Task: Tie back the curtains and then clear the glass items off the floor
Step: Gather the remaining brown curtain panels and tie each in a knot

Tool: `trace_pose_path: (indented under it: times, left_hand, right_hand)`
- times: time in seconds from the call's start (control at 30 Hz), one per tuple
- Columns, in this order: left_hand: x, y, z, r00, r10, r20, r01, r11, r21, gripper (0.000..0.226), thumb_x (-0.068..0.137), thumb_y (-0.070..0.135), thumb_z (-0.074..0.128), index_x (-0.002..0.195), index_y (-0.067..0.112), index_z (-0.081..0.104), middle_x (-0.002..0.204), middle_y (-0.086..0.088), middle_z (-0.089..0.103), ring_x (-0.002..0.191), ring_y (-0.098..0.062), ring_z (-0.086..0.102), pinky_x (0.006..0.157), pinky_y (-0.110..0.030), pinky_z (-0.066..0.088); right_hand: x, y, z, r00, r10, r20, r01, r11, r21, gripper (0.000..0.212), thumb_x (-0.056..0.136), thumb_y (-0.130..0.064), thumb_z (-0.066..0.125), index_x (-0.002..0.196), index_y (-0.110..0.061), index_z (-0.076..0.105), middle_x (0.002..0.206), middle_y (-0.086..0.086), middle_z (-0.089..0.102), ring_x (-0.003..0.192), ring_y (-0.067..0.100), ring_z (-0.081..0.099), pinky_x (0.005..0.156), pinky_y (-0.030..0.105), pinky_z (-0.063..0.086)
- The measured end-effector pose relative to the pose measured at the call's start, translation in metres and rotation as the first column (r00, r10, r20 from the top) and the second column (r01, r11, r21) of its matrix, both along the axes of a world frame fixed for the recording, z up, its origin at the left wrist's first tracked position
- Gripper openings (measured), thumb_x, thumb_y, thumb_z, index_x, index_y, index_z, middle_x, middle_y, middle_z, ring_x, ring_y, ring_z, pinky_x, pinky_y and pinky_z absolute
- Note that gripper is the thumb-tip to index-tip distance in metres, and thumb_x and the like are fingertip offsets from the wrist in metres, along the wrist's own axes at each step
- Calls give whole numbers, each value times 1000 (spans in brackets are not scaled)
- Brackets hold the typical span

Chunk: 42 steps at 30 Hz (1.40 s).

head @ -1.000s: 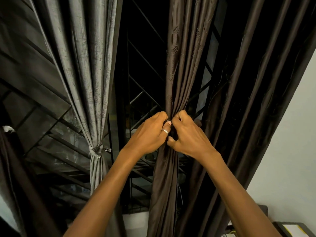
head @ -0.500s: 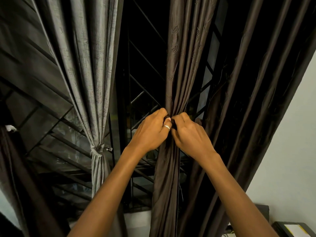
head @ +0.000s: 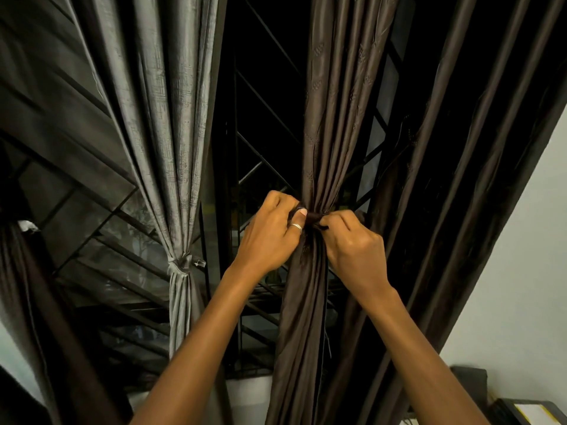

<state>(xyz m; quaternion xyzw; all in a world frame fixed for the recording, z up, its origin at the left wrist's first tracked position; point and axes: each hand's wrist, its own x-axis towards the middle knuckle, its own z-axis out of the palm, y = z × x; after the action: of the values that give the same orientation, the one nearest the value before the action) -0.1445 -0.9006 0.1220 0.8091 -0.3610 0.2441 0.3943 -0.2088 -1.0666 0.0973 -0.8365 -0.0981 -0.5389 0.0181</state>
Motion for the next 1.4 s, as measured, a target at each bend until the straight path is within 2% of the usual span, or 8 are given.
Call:
trace_pose_path:
  times: [0.33, 0.57, 0.8, 0.9, 1.03, 1.17, 1.27, 1.4]
  left_hand:
    - [-4, 9, -10, 984, 137, 113, -143, 989, 45, 13, 102, 36, 51, 103, 26, 59, 91, 15, 54, 71, -4, 47, 53, -16, 29]
    - [3, 18, -14, 969, 195, 153, -207, 976, 70, 13, 102, 36, 50, 104, 26, 57, 91, 18, 50, 72, -4, 45, 51, -22, 29]
    - [7, 15, -16, 989, 131, 73, -135, 989, 52, 14, 104, 38, 46, 107, 28, 55, 93, 17, 50, 71, -5, 50, 55, -28, 41]
    - [5, 11, -20, 996, 85, -21, -85, 996, 13, 19, 103, 40, 48, 116, 29, 55, 103, 16, 56, 77, -3, 56, 62, -29, 49]
    - [-2, 0, -27, 988, -25, -155, 14, 997, -72, 34, 98, 42, 57, 128, 31, 48, 118, 20, 50, 103, 2, 55, 78, -29, 53]
    - [-4, -9, -33, 952, -89, -293, 47, 988, -148, 52, 95, 47, 60, 139, 34, 35, 122, 23, 53, 109, 6, 57, 82, -33, 57]
    - [-3, -12, -40, 944, -97, -317, 34, 979, -199, 54, 96, 41, 62, 141, 32, 33, 117, 24, 57, 103, 8, 60, 79, -31, 58]
    - [-1, -18, -57, 966, -23, -256, -29, 980, -196, 43, 97, 35, 60, 138, 29, 46, 122, 17, 54, 90, 9, 58, 79, -29, 56]
  right_hand:
    - [1, -19, 10, 978, 156, -140, -115, 957, 264, 11, 87, -21, 78, 92, -20, 68, 86, -8, 66, 69, 12, 62, 59, 41, 54]
    - [-2, -36, 12, 966, 209, -149, -116, 874, 473, 17, 86, -29, 81, 81, -20, 67, 68, -10, 63, 56, 8, 58, 51, 39, 50]
    - [1, -26, 8, 949, 234, -213, -76, 823, 564, 16, 88, -25, 79, 86, -18, 64, 77, -9, 64, 69, 4, 61, 59, 21, 47]
    - [1, -16, 5, 927, 314, -206, -90, 719, 689, 15, 91, -23, 76, 98, -18, 64, 92, -5, 70, 84, 3, 67, 67, 17, 53]
    - [0, 2, 2, 870, 468, -156, -118, 505, 855, 51, 91, -24, 76, 133, -19, 48, 119, -9, 67, 100, -12, 65, 81, 12, 54]
    - [0, 12, -2, 874, 437, -212, -54, 520, 852, 62, 92, -26, 75, 143, -22, 41, 130, -9, 61, 94, -21, 62, 90, 24, 56]
    - [4, 16, -10, 891, 390, -235, -11, 534, 845, 58, 93, -23, 74, 142, -22, 42, 121, -13, 59, 90, -26, 58, 86, 16, 53]
    - [9, 21, -31, 925, 281, -257, 58, 562, 825, 40, 96, -16, 70, 132, -18, 54, 102, -6, 70, 87, -7, 67, 73, 11, 51]
